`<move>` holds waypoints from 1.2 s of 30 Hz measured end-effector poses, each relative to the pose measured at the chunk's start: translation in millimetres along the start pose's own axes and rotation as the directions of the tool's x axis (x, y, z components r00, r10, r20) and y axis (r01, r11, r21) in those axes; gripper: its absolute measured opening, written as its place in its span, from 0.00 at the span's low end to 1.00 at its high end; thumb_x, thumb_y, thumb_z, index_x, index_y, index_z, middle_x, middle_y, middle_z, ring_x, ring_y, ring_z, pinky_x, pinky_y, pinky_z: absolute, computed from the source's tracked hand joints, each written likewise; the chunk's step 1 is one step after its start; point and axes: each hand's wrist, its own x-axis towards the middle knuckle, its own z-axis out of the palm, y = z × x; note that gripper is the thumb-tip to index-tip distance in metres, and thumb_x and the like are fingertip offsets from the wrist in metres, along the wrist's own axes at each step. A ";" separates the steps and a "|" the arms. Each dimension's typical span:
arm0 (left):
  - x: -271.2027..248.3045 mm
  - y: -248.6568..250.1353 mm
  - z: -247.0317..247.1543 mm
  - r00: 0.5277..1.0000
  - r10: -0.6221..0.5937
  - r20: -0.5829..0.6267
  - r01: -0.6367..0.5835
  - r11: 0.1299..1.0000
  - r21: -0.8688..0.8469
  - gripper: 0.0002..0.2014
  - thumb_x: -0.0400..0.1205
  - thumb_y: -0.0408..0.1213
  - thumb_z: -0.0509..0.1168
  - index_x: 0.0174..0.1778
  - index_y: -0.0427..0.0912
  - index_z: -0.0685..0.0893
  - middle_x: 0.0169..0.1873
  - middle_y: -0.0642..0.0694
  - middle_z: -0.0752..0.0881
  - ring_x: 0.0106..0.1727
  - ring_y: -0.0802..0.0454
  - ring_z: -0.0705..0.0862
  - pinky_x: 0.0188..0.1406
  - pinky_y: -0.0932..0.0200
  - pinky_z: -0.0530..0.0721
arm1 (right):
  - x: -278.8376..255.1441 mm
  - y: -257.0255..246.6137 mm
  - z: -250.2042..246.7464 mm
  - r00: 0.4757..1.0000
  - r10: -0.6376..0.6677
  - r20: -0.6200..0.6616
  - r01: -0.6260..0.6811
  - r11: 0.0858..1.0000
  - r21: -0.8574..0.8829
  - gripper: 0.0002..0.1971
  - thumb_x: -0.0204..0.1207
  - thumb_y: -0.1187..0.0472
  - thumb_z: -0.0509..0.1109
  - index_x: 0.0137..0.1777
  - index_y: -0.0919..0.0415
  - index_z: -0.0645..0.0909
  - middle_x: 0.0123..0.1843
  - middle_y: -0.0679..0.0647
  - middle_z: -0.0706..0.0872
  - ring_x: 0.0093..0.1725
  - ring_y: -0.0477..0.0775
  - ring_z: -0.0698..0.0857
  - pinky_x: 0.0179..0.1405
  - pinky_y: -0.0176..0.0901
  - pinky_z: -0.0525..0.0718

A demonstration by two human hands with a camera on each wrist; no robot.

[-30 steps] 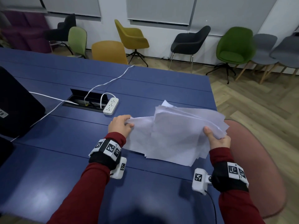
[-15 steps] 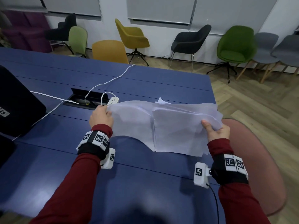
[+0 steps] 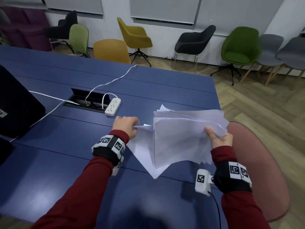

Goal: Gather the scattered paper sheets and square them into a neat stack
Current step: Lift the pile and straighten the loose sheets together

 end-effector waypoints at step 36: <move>-8.3 23.7 -43.1 0.993 0.116 -0.014 -0.116 0.990 -0.078 0.11 0.71 0.35 0.59 0.44 0.51 0.83 0.38 0.43 0.89 0.47 0.35 0.85 0.43 0.48 0.85 | -5.3 -69.0 49.9 0.728 -0.148 0.670 0.655 0.438 -0.615 0.15 0.65 0.72 0.68 0.46 0.55 0.88 0.53 0.53 0.89 0.51 0.63 0.86 0.49 0.52 0.81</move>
